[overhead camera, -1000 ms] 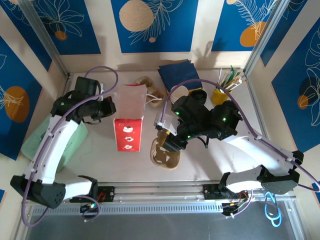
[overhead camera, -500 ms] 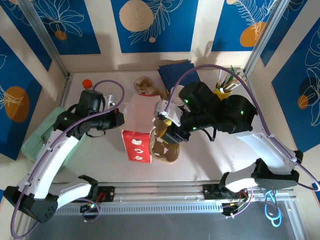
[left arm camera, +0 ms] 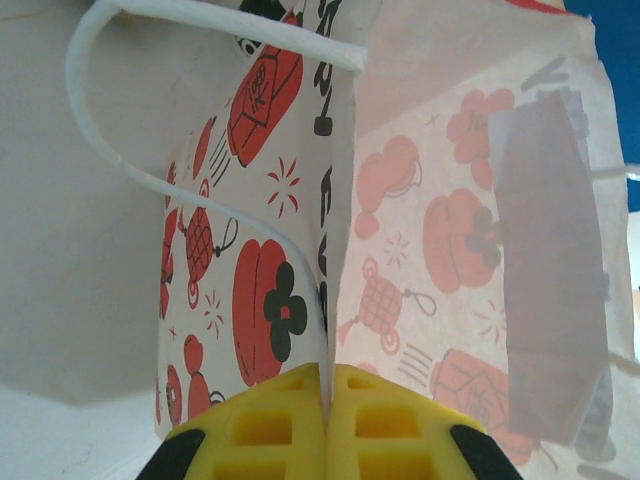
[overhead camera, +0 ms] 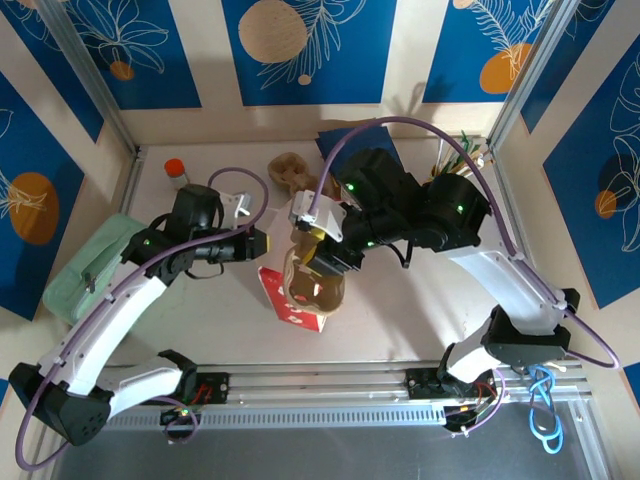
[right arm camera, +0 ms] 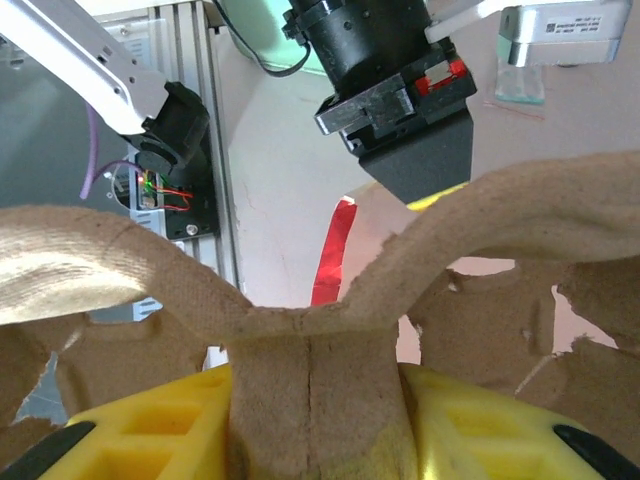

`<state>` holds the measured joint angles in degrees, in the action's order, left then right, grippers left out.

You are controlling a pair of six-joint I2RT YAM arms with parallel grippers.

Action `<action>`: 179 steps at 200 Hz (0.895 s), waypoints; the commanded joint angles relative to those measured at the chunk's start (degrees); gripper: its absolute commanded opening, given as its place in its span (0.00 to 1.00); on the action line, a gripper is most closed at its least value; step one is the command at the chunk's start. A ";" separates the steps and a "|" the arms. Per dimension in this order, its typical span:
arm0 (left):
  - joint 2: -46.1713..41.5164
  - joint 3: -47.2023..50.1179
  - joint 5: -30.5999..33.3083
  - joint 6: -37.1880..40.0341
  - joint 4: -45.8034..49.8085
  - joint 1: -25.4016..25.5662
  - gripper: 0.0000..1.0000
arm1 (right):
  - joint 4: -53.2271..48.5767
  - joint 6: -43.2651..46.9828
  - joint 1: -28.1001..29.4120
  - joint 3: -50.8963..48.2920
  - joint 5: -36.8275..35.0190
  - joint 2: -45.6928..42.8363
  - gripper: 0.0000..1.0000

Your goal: Pack the takeout coffee

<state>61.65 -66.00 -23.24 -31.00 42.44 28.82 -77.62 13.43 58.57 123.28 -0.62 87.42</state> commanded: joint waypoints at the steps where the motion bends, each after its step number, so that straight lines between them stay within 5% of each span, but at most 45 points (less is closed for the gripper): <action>1: -1.08 1.54 -2.82 2.33 -3.02 0.62 0.00 | 0.73 2.12 -2.69 0.25 3.23 1.26 0.40; 179: -1.64 3.87 -2.75 4.80 -4.73 0.71 0.00 | 6.62 0.37 -13.73 -10.96 16.52 7.67 0.39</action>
<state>60.58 -62.65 -25.45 -27.97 39.31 28.97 -72.03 14.61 45.82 113.47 12.47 95.09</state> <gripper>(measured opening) 0.050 0.386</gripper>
